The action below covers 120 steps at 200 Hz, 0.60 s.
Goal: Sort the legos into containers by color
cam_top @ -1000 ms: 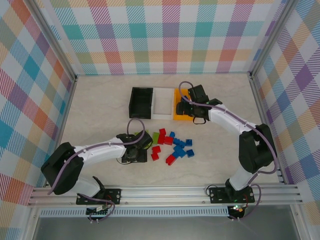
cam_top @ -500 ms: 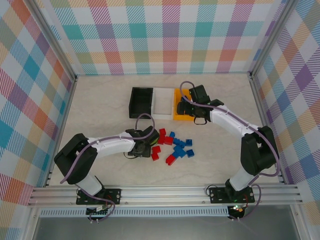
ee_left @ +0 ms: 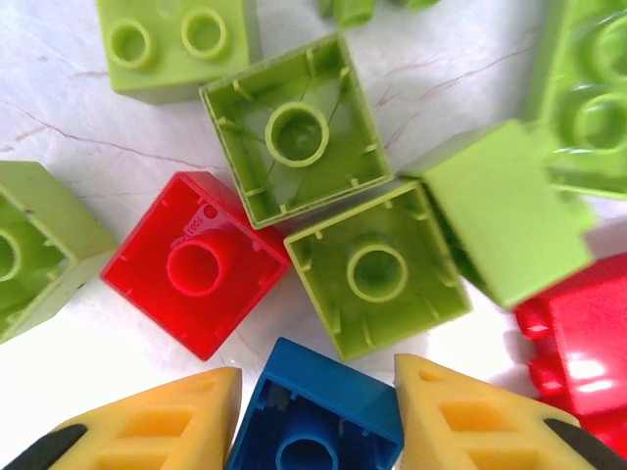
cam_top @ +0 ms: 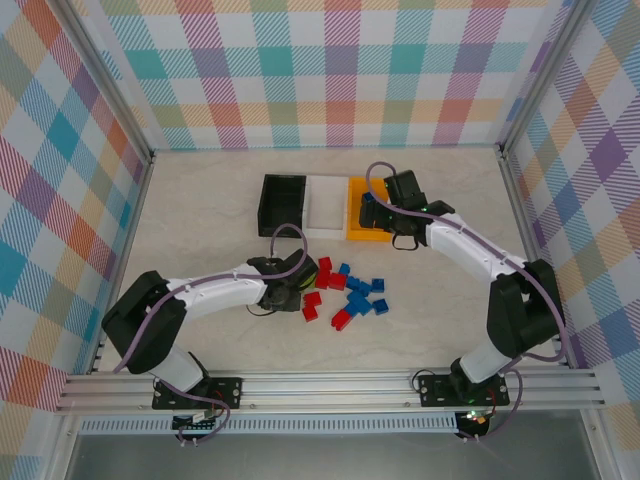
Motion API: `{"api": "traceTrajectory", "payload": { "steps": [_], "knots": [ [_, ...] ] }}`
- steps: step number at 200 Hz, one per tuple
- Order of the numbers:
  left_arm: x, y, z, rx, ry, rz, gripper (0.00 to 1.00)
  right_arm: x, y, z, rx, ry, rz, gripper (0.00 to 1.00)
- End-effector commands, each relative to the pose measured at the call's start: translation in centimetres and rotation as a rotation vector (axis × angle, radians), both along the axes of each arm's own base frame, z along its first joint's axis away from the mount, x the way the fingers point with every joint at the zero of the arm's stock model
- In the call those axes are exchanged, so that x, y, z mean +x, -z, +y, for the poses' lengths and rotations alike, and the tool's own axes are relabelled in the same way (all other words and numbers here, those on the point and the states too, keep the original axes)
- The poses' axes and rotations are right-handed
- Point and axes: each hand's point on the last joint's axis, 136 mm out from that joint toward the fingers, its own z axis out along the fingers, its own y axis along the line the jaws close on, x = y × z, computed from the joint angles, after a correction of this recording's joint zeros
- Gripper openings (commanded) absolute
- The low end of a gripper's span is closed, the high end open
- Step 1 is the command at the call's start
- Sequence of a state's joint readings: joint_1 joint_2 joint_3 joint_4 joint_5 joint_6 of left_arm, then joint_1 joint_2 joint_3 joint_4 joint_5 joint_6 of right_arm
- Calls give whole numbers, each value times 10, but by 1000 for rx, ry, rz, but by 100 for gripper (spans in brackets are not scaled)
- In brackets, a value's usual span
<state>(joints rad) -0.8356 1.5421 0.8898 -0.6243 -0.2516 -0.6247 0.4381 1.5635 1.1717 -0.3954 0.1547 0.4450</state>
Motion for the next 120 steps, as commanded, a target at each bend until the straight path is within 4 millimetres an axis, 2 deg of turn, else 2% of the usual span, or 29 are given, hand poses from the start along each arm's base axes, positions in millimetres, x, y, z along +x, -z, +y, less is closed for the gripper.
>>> {"api": "traceTrajectory", "payload": {
  "steps": [1,15,32,64,74,93,110,111,112,120],
  "knots": [
    [15,-42,-23,-100,6,-78,36,-2,-11,-27,8,104,-36,83],
    [34,-61,-42,-141,15,-125,36,-6,-12,-43,14,156,-47,83],
    [64,-86,-75,-199,36,-188,35,-12,-12,-59,23,210,-55,83],
    [132,-124,-138,-263,75,-298,35,-23,-9,-70,10,240,-46,83],
    [153,-125,-155,-264,78,-314,35,-26,-8,-71,4,242,-38,83],
    [191,-122,-171,-237,59,-331,35,-31,-7,-73,1,245,-31,83],
    [216,-114,-183,-230,51,-324,35,-36,-9,-75,0,243,-35,83],
    [219,-119,-185,-240,51,-335,35,-36,-8,-75,-1,242,-35,83],
    [218,-114,-185,-233,52,-326,35,-37,-9,-75,0,242,-36,83],
    [227,-119,-193,-243,53,-337,35,-38,-9,-76,1,241,-38,83]
  ]
}}
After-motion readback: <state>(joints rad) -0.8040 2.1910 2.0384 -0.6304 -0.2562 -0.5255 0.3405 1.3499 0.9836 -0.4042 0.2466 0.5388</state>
